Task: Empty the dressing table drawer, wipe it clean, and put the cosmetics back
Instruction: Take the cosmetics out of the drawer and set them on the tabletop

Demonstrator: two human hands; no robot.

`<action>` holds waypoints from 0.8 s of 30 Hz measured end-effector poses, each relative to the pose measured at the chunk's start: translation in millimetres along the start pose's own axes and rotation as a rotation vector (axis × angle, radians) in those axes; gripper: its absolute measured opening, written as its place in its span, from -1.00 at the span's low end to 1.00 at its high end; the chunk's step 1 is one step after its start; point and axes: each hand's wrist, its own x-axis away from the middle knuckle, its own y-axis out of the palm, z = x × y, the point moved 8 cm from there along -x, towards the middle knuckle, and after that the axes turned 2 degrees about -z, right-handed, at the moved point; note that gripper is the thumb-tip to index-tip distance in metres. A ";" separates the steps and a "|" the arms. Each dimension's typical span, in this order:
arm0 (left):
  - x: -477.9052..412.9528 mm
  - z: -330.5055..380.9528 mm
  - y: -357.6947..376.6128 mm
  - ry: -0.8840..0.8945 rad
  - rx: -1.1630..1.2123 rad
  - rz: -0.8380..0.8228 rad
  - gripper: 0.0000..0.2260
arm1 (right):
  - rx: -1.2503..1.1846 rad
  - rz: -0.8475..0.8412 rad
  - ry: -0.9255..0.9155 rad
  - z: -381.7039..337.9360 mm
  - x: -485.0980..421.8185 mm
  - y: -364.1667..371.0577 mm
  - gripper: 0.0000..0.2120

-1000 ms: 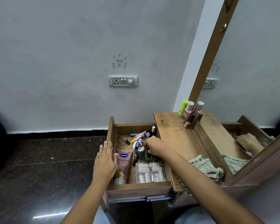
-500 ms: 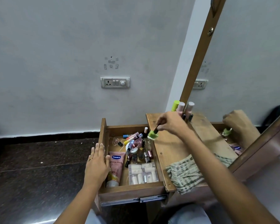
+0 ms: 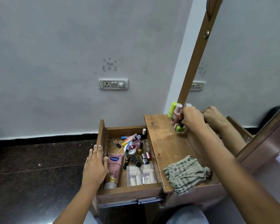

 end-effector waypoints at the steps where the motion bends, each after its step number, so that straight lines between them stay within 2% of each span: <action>1: 0.1 0.2 -0.1 0.000 0.002 0.000 -0.47 | 0.024 0.009 0.007 0.6 -0.4 0.5 -0.92; 4: 0.2 -0.3 -0.5 -0.005 0.008 0.000 -0.47 | 0.084 0.009 0.010 -0.4 -0.9 4.0 -0.85; 19: 0.5 0.2 -0.4 -0.002 0.008 0.003 -0.47 | 0.213 0.007 0.026 -2.7 2.2 15.0 -0.86; 22: 1.0 1.6 -1.9 -0.001 0.013 0.008 -0.48 | 0.146 0.084 -0.030 -11.5 7.4 10.4 -0.84; 24: 1.3 2.0 -2.9 -0.005 0.015 0.007 -0.48 | -0.010 0.113 -0.109 -26.8 14.2 15.9 -0.79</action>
